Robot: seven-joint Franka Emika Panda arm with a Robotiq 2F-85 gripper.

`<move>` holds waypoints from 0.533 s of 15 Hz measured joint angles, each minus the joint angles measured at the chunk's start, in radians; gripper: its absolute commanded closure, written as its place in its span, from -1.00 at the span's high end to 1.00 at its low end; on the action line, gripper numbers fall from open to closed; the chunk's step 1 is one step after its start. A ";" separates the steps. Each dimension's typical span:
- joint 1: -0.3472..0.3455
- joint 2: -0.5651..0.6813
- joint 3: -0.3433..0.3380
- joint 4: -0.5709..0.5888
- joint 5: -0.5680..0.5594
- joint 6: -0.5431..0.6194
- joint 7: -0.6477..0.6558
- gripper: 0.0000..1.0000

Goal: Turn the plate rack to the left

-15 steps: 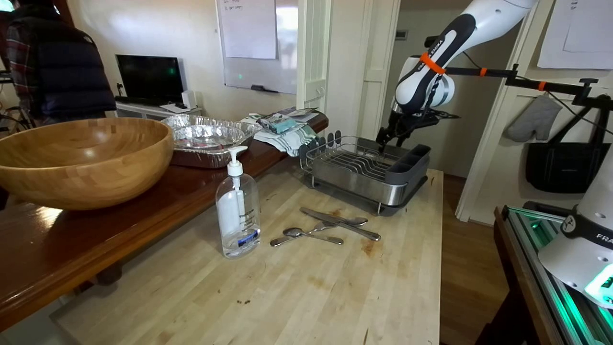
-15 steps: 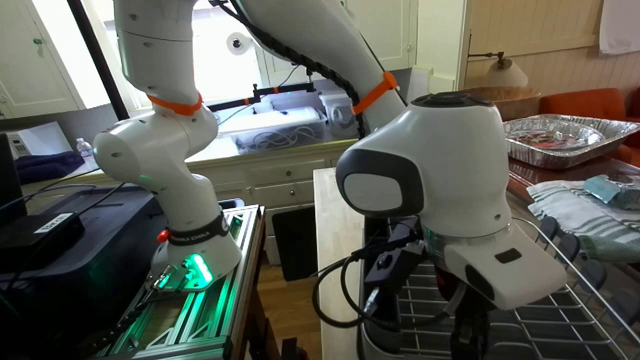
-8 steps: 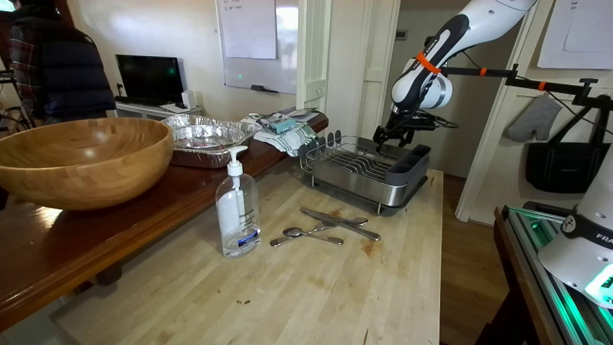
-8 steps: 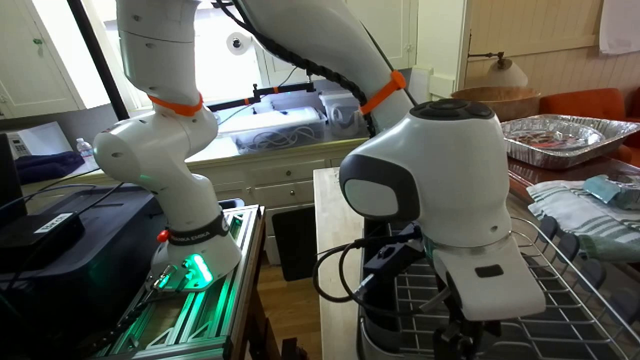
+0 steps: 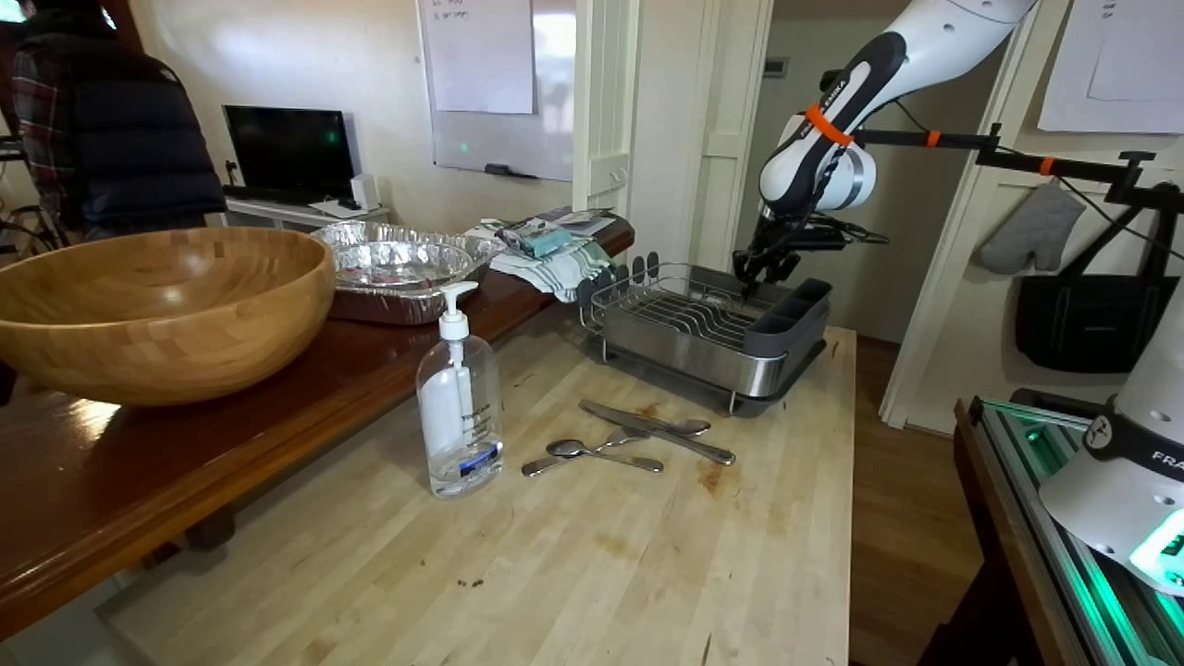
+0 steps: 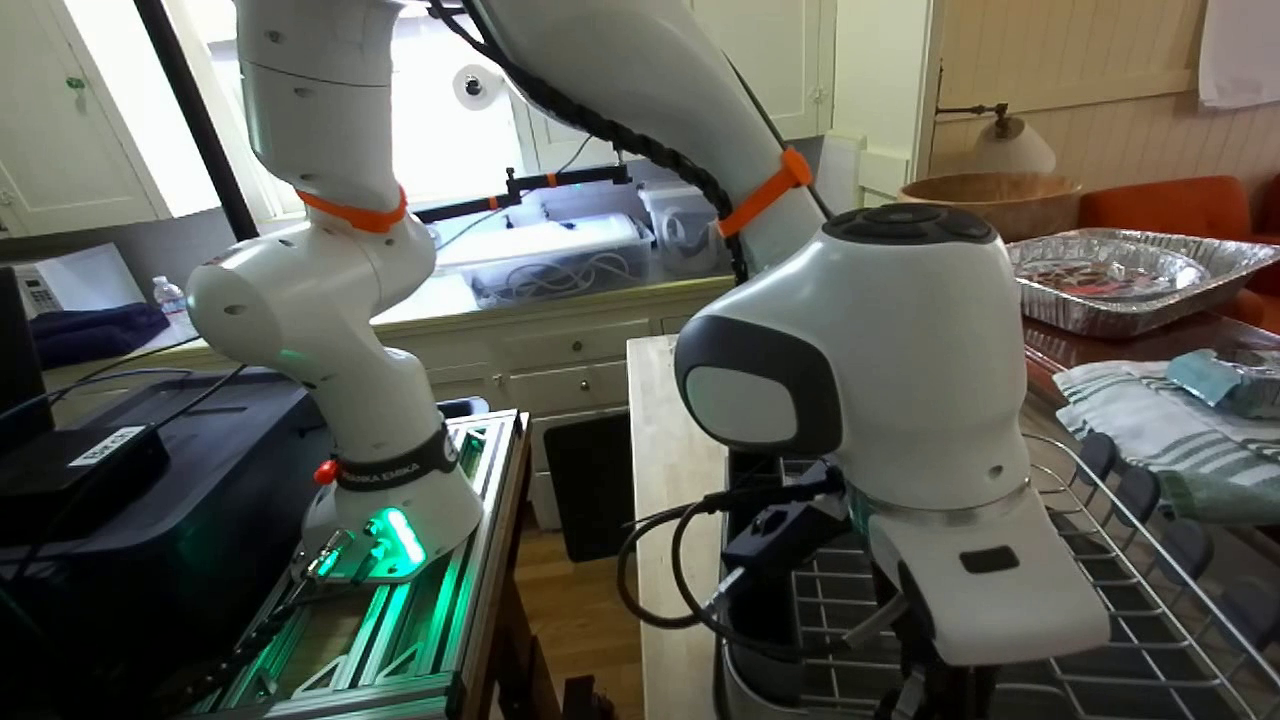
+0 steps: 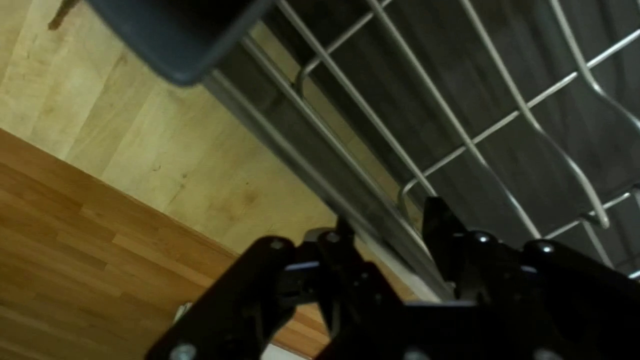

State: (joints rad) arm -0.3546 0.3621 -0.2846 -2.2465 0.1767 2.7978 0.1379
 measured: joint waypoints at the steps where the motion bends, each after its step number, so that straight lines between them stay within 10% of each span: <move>1: 0.000 0.000 -0.003 0.002 -0.019 -0.002 -0.028 -0.98; 8: -0.016 -0.001 0.011 0.010 -0.112 -0.012 -0.286 -0.97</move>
State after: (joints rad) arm -0.3705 0.3607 -0.2733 -2.2366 0.0651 2.7856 -0.1479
